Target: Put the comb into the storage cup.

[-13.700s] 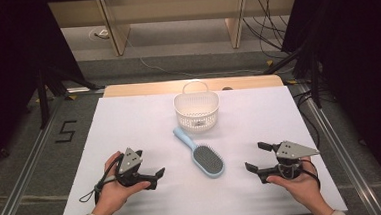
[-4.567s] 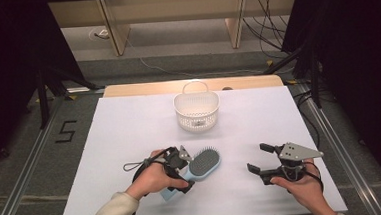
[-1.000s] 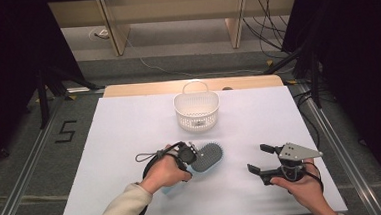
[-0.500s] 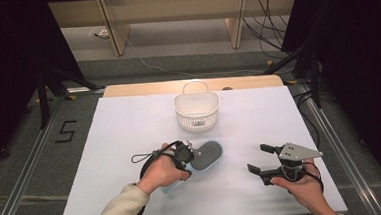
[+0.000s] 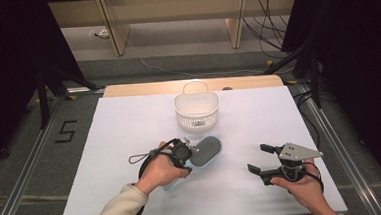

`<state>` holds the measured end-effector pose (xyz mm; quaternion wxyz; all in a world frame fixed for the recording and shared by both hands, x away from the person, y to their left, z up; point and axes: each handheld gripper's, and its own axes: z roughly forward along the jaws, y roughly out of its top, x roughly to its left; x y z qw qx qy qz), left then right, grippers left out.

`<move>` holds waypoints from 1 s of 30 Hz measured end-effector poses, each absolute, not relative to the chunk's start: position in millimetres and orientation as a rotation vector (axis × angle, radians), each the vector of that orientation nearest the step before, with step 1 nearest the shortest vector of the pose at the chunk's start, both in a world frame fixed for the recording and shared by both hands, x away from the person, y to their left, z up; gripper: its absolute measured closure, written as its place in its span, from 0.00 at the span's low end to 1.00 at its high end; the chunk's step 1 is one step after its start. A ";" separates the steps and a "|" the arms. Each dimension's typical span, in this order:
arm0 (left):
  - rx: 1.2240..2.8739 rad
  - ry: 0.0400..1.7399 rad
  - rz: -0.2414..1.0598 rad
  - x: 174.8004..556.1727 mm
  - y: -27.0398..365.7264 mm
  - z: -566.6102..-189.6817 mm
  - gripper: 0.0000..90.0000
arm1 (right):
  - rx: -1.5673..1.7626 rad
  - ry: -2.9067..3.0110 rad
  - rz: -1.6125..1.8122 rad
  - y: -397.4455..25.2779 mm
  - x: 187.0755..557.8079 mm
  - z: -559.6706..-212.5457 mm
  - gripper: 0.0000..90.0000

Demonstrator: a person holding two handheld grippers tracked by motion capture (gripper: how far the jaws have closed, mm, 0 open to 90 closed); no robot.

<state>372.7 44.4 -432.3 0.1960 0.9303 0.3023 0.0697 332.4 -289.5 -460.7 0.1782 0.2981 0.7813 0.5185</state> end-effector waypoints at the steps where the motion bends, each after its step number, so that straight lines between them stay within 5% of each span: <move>1: 2.608 0.843 0.192 373.1 45.0 -431.9 0.78 | 0.843 2.210 1.467 -289.5 332.4 -460.7 0.17; 30: 2.468 0.869 0.264 375.4 51.4 -424.1 0.78 | 0.839 2.210 1.468 -289.4 331.8 -460.2 0.17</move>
